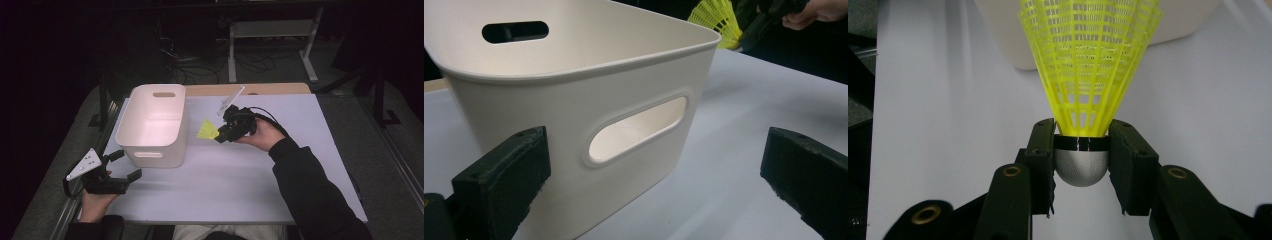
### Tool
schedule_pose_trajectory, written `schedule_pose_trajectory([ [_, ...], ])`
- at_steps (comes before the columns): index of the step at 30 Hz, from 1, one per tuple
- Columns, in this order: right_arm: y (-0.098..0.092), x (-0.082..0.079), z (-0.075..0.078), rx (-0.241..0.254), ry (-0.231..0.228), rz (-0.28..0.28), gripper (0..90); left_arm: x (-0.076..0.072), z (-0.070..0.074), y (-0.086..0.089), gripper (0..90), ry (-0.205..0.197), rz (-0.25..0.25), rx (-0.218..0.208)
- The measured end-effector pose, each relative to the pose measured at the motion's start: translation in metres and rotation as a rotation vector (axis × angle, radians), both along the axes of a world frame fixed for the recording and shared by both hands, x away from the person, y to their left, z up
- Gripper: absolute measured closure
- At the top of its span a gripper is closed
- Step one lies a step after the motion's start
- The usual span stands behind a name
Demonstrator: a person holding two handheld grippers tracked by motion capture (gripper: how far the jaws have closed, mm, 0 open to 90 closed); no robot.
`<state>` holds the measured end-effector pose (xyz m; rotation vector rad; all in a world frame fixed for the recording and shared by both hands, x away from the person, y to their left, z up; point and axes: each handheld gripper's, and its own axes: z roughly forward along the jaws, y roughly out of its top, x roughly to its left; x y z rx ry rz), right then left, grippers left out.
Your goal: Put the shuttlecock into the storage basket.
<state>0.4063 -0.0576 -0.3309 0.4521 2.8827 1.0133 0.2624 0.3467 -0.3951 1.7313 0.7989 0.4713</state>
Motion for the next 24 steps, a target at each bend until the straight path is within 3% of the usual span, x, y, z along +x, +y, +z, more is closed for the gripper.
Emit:
schedule_pose_trajectory([
  [12,0.003,0.003,0.030,0.030,-0.035,0.000,63.4,0.000,0.000,0.000,0.0,-0.001,0.001,-0.002],
  [24,0.018,0.005,0.051,0.032,-0.055,0.025,63.4,0.000,0.000,0.000,0.0,-0.001,0.000,-0.003],
])
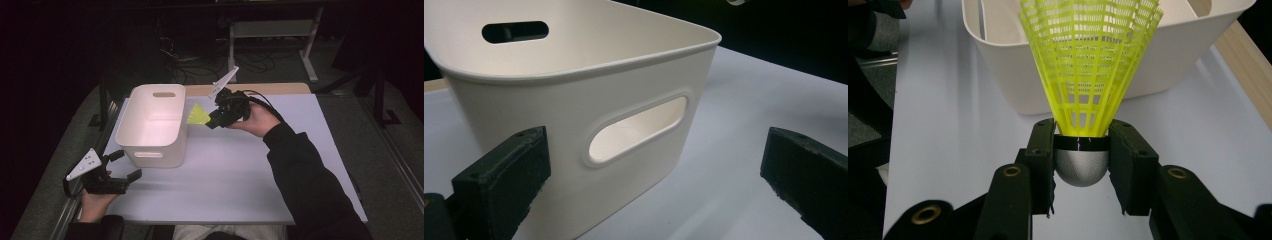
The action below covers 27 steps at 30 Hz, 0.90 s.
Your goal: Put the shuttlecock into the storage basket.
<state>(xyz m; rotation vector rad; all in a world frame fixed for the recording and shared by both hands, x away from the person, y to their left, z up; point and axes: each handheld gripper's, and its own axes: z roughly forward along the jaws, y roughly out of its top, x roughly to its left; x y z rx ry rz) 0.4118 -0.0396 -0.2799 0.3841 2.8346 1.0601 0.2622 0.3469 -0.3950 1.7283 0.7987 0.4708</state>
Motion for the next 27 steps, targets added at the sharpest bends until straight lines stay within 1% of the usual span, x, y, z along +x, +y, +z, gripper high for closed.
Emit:
schedule_pose_trajectory([
  [10,0.013,0.000,0.012,0.000,-0.021,0.025,63.4,0.000,0.000,0.000,0.0,0.001,-0.001,0.000],
  [24,0.035,0.001,0.022,0.006,-0.030,0.057,63.4,0.000,0.000,0.000,0.0,0.000,-0.002,-0.002],
  [27,0.040,0.000,0.023,0.006,-0.025,0.063,63.4,0.000,0.000,0.000,0.0,0.000,-0.002,-0.001],
])
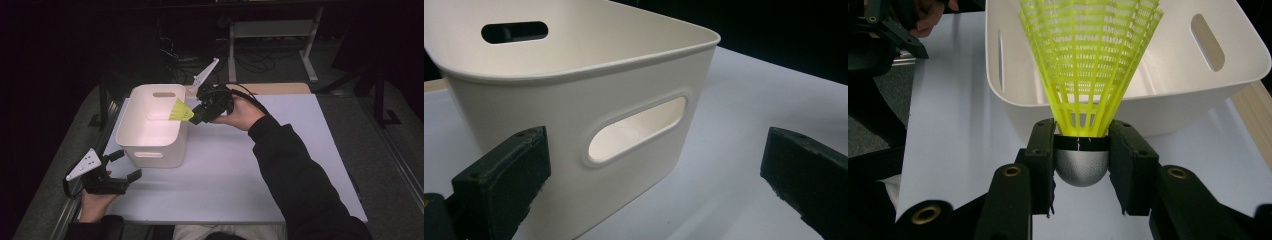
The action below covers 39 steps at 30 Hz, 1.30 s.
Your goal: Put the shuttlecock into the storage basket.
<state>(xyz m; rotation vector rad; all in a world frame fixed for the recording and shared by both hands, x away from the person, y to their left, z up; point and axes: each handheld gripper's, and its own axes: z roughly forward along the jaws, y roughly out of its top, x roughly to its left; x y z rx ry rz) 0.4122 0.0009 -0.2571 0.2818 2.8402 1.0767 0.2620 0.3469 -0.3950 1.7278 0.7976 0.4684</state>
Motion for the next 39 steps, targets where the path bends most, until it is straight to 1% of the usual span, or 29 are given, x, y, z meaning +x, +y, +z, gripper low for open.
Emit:
schedule_pose_trajectory([
  [8,0.012,0.000,0.005,0.000,-0.003,0.018,63.4,0.000,0.000,0.000,0.0,0.000,0.000,0.001],
  [17,0.027,0.005,0.001,-0.010,0.011,0.027,63.4,-0.001,0.000,0.001,0.0,0.000,0.001,-0.001],
  [28,0.042,0.006,0.003,-0.010,0.014,0.046,63.4,-0.001,0.000,0.001,0.0,0.002,0.002,0.000],
  [31,0.048,0.006,0.001,-0.009,0.021,0.050,63.4,-0.001,0.000,0.001,0.0,0.003,0.002,0.002],
  [34,0.055,0.007,-0.004,-0.023,0.026,0.052,63.4,-0.001,0.000,0.001,0.0,0.003,0.002,0.001],
  [39,0.064,0.007,-0.009,-0.020,0.037,0.063,63.4,-0.001,0.000,0.001,0.0,0.002,0.003,0.001],
])
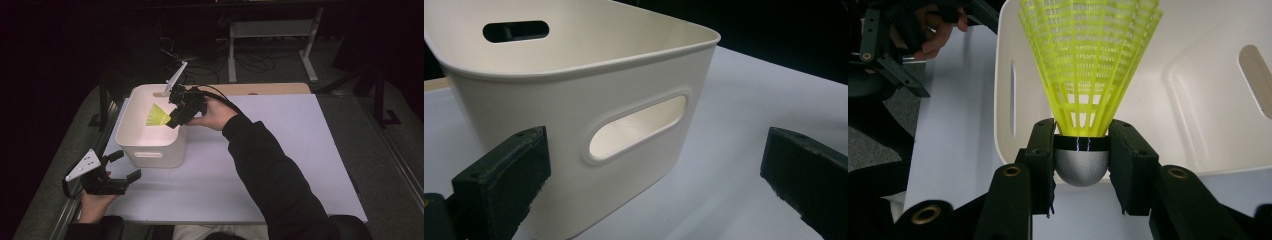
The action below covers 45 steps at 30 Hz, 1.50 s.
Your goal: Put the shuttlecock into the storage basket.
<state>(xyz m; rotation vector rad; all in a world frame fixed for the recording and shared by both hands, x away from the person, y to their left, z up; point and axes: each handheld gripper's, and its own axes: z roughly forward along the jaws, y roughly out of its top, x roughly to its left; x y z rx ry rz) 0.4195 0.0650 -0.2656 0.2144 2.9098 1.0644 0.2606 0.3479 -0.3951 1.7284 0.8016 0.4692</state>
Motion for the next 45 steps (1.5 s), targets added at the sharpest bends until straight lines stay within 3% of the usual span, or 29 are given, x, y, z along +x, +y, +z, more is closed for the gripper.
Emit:
schedule_pose_trajectory([
  [26,0.024,-0.002,-0.014,-0.018,0.030,0.041,63.4,0.000,0.000,0.001,0.0,-0.004,0.000,0.000],
  [45,0.035,0.003,-0.034,-0.043,0.063,0.047,63.3,-0.001,0.000,0.001,0.0,-0.005,-0.002,-0.001],
])
